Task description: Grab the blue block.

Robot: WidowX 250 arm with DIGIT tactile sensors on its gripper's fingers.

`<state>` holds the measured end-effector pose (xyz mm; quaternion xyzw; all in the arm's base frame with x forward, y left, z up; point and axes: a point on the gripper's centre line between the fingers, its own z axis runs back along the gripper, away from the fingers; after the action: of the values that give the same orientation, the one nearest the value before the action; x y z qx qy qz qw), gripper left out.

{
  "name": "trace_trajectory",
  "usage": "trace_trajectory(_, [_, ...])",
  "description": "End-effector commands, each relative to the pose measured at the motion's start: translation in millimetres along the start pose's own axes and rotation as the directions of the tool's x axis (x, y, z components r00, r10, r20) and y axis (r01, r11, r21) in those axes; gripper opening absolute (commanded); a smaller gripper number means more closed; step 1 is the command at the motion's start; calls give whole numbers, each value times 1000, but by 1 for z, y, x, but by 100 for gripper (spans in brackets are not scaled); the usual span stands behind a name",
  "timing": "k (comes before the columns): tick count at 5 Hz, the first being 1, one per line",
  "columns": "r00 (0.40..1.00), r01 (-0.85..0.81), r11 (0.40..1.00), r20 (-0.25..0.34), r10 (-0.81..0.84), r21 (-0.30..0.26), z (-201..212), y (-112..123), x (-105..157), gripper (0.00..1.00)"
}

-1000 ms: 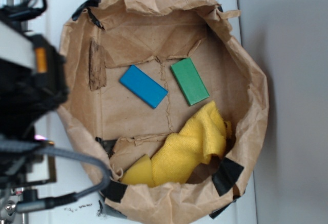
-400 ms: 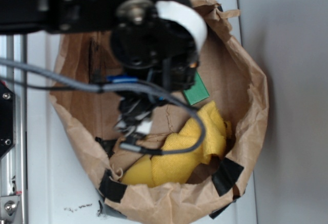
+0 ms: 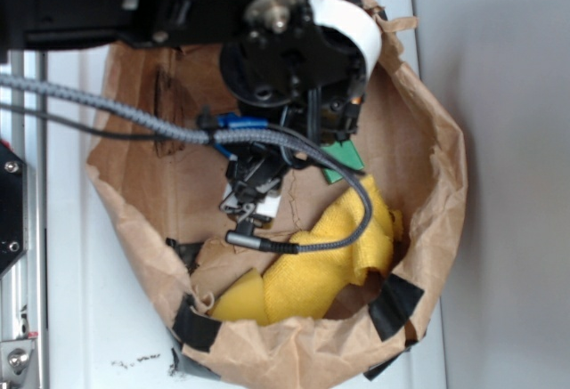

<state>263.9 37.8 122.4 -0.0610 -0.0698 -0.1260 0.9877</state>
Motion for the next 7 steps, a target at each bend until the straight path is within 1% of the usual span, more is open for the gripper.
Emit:
trace_trajectory(1, [998, 12, 1000, 55, -13, 29, 15, 3, 8, 100])
trace_trajectory(2, [998, 40, 995, 41, -44, 96, -17, 25, 14, 100])
trace_trajectory(3, [996, 85, 985, 9, -88, 148, -37, 36, 11, 100])
trace_trajectory(4, [993, 122, 982, -11, -122, 146, -51, 46, 9, 100])
trace_trajectory(5, [984, 178, 980, -20, -177, 91, -49, 45, -4, 100])
trace_trajectory(6, [982, 187, 979, -30, -185, 84, -53, 48, -19, 100])
trace_trajectory(7, [980, 196, 975, -16, -196, 107, -70, 51, -37, 100])
